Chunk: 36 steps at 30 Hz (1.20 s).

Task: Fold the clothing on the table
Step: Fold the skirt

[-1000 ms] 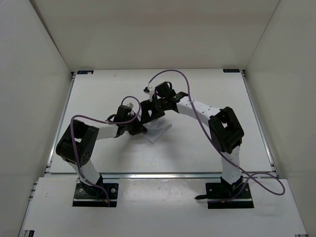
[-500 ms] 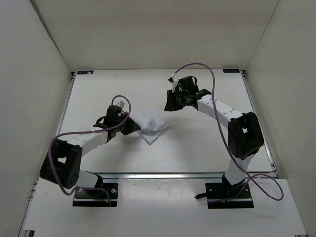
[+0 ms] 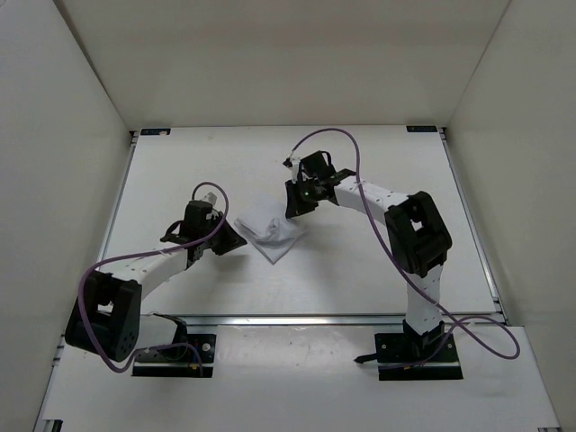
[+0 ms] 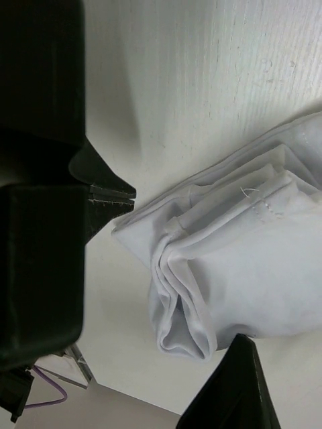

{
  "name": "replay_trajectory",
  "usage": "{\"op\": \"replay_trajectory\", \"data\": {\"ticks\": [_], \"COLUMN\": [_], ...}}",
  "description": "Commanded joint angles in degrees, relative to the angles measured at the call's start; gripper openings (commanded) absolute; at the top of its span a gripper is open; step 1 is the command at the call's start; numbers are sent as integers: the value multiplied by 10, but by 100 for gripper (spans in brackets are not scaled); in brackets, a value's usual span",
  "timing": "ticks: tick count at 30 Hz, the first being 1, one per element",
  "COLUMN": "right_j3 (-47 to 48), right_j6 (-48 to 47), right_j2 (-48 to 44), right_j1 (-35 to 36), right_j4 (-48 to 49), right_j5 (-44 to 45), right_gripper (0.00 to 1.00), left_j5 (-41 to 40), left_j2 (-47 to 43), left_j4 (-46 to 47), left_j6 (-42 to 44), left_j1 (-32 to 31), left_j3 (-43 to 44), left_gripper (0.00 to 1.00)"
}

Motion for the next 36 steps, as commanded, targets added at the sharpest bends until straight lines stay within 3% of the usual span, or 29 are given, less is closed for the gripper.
{"op": "replay_trajectory", "data": {"ticks": [1, 6, 21, 32, 36], "right_j3": [-12, -71, -106, -159, -134], "right_j6": [0, 13, 31, 34, 15], "right_j2": [-45, -82, -71, -119, -104], "right_j1": [16, 13, 83, 94, 109], "right_j4": [27, 69, 91, 127, 106], "right_j5": [-3, -35, -95, -150, -165], "right_gripper": [3, 6, 4, 5, 4], "left_j5": [-5, 3, 16, 24, 37], "left_j2": [-4, 36, 78, 106, 119], "left_j4": [14, 39, 69, 70, 68], "left_j6": [0, -5, -13, -7, -4], "left_j1": [1, -7, 0, 12, 13], "left_j3": [-4, 4, 22, 49, 59], "left_gripper": [0, 0, 0, 0, 0]}}
